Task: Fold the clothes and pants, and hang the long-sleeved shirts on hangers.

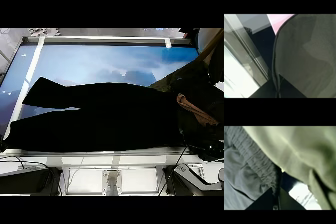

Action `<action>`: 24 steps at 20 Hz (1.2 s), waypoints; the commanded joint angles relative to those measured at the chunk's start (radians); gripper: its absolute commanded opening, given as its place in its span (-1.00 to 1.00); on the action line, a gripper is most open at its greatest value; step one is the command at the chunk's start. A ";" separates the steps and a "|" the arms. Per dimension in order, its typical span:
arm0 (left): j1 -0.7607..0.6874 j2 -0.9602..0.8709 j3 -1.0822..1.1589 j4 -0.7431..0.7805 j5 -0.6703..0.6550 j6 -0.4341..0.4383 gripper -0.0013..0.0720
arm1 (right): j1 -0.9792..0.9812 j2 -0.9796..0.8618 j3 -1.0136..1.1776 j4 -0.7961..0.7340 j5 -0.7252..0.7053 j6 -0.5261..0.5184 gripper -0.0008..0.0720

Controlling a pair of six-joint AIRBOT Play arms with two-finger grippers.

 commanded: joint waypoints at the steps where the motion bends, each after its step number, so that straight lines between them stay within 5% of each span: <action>1: 0.000 0.007 0.031 -0.001 -0.040 0.000 -0.95 | 0.001 0.010 0.016 0.065 0.097 -0.056 -0.93; 5: -0.002 0.081 0.165 -0.140 -0.072 0.000 -0.95 | 0.001 0.081 0.145 0.143 0.286 -0.036 -0.93; 10: -0.140 0.112 0.314 -0.426 -0.022 -0.027 -0.96 | 0.061 0.138 0.335 0.206 0.242 0.150 -0.94; 14: -0.412 0.111 0.334 -0.372 0.336 -0.129 -0.96 | 0.315 0.096 0.453 0.225 -0.048 0.235 -0.94; 18: -0.638 0.063 0.343 -0.336 0.729 -0.136 -0.96 | 0.486 -0.051 0.563 0.218 -0.305 0.319 -0.94; 24: -0.804 -0.151 0.404 -0.276 0.888 -0.137 -0.96 | 0.613 -0.339 0.655 0.225 -0.420 0.362 -0.93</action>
